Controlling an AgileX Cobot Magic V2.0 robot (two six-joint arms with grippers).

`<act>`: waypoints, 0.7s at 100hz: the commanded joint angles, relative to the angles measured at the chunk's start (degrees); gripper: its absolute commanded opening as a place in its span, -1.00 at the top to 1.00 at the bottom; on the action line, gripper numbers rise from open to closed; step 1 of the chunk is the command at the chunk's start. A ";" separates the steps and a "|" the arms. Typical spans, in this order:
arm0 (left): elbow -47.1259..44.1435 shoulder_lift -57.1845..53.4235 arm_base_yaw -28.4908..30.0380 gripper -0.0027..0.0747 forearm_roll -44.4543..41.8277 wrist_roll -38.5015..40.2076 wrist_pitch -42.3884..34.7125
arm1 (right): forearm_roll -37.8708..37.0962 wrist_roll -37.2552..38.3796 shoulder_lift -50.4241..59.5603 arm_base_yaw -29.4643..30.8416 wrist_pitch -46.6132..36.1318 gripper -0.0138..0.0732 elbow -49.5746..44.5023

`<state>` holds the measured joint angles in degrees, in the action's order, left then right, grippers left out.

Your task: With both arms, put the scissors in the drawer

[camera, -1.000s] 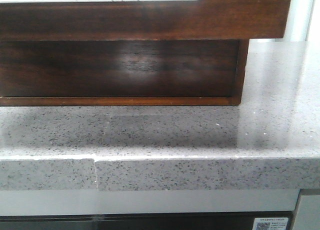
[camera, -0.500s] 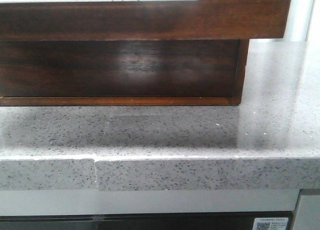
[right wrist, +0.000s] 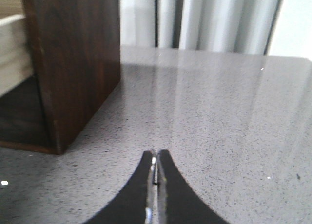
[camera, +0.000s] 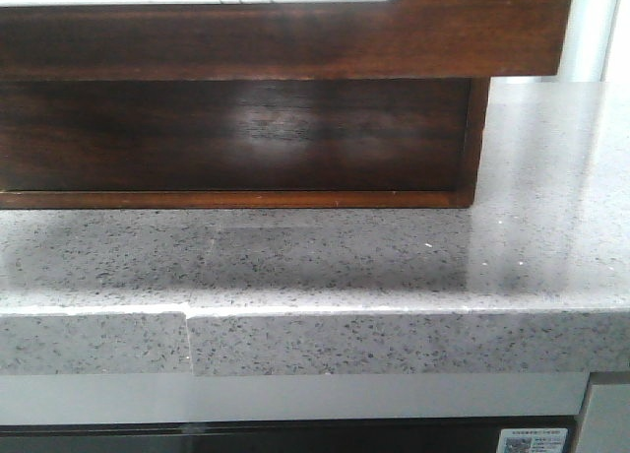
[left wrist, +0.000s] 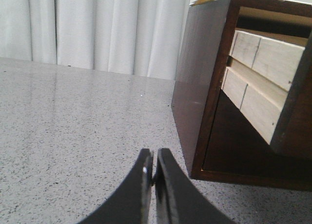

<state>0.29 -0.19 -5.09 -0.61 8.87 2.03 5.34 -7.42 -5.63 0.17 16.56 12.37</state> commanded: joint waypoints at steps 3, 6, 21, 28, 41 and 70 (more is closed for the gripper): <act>-2.12 -1.83 0.10 0.98 0.61 0.64 -4.88 | 0.78 -0.17 2.36 0.45 -14.17 0.84 -5.38; -2.12 -1.83 0.10 0.98 0.61 0.64 -4.88 | 0.90 -0.17 2.91 0.32 -16.56 0.84 -7.12; -2.12 -1.83 0.10 0.98 0.61 0.64 -4.88 | 1.14 -0.17 5.55 0.19 -22.11 0.84 -13.85; -2.12 -1.83 0.10 0.98 0.61 0.64 -4.88 | 1.03 -0.17 7.46 0.19 -19.93 0.84 -13.74; -2.12 -1.83 0.10 0.98 0.61 0.64 -4.77 | 1.02 -0.17 7.47 0.19 -22.00 0.84 -13.86; -2.12 -1.83 0.10 0.98 0.61 0.64 -4.77 | 1.02 -0.17 7.47 0.19 -21.90 0.84 -13.86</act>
<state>0.29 -0.19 -5.09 -0.61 8.87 1.99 6.19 -7.42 0.60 0.27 -0.54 -0.57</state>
